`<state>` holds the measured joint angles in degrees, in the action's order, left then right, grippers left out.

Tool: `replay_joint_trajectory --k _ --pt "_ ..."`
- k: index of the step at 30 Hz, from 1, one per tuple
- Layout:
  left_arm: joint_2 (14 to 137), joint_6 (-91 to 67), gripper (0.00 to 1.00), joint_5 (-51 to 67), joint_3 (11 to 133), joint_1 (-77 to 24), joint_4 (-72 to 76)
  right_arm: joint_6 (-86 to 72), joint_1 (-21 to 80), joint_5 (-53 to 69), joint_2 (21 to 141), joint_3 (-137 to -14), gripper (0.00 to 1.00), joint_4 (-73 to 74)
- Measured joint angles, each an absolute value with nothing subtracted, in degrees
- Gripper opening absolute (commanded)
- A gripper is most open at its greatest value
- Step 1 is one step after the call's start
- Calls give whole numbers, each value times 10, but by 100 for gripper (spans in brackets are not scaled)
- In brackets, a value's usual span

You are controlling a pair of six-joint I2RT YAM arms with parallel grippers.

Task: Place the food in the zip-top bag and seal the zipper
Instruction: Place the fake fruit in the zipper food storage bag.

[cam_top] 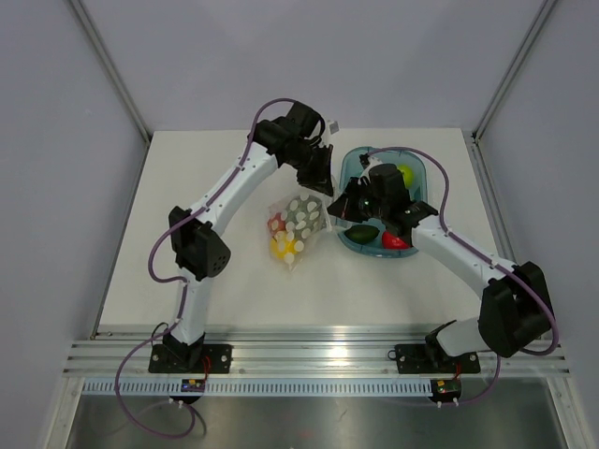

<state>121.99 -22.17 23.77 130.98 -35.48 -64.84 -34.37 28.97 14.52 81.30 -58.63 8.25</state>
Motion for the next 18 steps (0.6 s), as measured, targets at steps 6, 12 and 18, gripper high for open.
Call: replay_joint_trajectory --k 6,12,18 --pt "1226 -209 0 245 1341 -354 -644 -345 290 145 797 -590 0 93" --pt "1225 -191 0 258 1331 -354 -630 -357 292 146 819 -594 0 91" --pt "1202 -174 0 270 1270 -354 -621 -383 293 140 867 -594 0 76"
